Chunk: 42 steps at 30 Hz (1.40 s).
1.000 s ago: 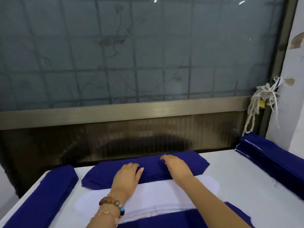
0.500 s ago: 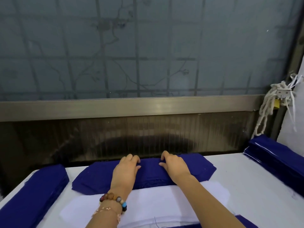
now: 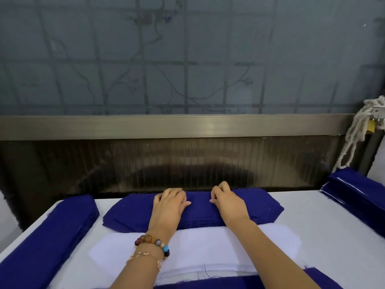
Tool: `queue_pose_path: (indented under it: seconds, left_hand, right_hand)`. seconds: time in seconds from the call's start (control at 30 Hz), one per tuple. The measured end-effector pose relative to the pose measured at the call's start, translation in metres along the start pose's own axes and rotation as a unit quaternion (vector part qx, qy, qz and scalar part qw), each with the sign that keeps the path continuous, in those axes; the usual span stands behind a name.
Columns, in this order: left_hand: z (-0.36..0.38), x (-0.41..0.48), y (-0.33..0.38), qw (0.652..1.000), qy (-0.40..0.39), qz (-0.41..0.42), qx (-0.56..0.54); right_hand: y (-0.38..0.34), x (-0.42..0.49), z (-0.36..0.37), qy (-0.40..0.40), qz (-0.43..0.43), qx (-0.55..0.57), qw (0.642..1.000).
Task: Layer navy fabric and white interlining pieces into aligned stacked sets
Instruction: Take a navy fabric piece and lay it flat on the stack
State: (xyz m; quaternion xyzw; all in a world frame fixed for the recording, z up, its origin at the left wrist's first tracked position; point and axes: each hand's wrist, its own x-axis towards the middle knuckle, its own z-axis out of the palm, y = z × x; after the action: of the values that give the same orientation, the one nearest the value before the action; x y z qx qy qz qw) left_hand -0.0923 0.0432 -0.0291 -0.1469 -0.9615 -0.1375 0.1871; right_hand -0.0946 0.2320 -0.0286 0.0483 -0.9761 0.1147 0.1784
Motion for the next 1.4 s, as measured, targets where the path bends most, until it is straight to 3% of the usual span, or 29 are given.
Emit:
queue_pose_path:
  seconds: [0.13,0.4,0.53,0.73,0.87,1.0,1.17,1.4]
  left_hand:
    - [-0.002,-0.002,0.001,0.999,0.026,-0.011,-0.025]
    - [-0.003,-0.003,0.003,0.998,0.051,-0.001,0.037]
    - [-0.005,-0.004,0.003,0.995,0.057,-0.046,0.060]
    - [-0.018,-0.001,-0.007,0.993,0.003,-0.048,0.108]
    - [-0.040,0.001,-0.045,0.994,-0.010,-0.051,0.095]
    - [-0.059,-0.008,-0.085,0.986,-0.014,-0.119,0.113]
    - [-0.067,-0.027,-0.106,0.980,0.025,-0.198,0.023]
    - [-0.096,-0.035,-0.095,0.958,0.069,-0.252,-0.117]
  right_hand:
    - [-0.001,-0.001,0.004,0.008,-0.017,-0.027,0.999]
    - [0.002,-0.003,0.006,0.028,-0.034,0.002,0.999]
    - [0.002,-0.005,0.006,0.033,-0.025,0.006,0.999]
    - [0.014,-0.001,-0.009,-0.015,-0.007,-0.008,1.000]
    - [0.048,0.001,-0.035,-0.065,0.044,-0.014,0.997]
    - [0.092,-0.010,-0.056,-0.080,0.129,-0.019,0.988]
    - [0.113,-0.025,-0.063,-0.053,0.218,0.013,0.974]
    - [0.105,-0.033,-0.090,0.029,0.236,0.111,0.965]
